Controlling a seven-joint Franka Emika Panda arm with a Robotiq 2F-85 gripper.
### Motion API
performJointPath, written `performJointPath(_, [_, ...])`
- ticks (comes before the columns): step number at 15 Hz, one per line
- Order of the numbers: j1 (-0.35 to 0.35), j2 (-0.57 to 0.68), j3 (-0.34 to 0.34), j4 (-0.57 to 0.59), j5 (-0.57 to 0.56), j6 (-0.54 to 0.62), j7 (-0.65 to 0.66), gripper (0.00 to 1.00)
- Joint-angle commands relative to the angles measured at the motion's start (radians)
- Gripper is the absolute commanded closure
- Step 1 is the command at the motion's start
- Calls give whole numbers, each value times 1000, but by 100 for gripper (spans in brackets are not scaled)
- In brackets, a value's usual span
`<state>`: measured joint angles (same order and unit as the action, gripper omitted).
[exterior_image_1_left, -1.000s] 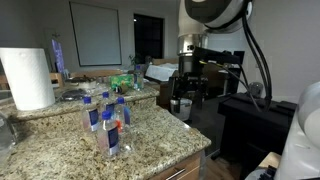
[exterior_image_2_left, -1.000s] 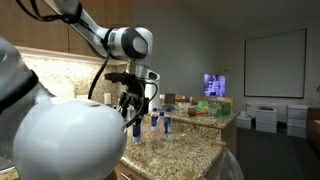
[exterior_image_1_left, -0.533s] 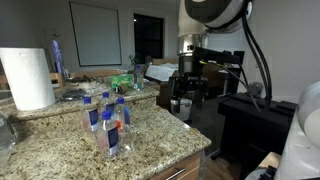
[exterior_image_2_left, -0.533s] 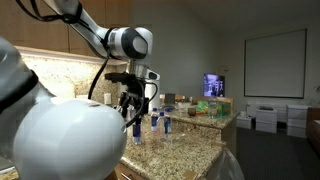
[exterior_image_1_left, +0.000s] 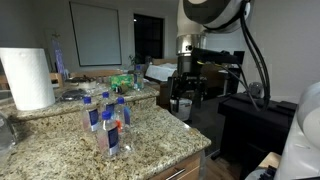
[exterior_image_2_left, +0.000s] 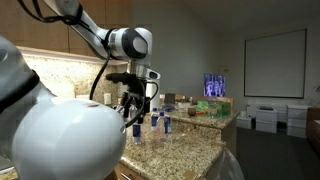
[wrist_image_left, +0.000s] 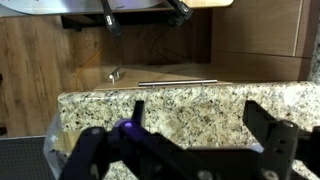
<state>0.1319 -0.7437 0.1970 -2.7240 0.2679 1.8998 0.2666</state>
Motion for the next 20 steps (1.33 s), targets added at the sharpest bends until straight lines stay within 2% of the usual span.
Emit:
performJointPath(1, [-36, 109, 42, 86, -43, 67, 55, 0])
performJointPath(4, [-48, 197, 88, 156, -109, 209, 75, 0])
performJointPath(8, [-15, 375, 138, 270, -152, 360, 82, 0])
performJointPath(10, [-8, 479, 174, 338, -183, 412, 111, 0])
performJointPath(13, [36, 643, 188, 459, -188, 462, 100, 0])
performJointPath(16, [89, 803, 176, 601, -207, 467, 80, 0])
performJointPath(20, [146, 928, 134, 753, -276, 326, 96, 0])
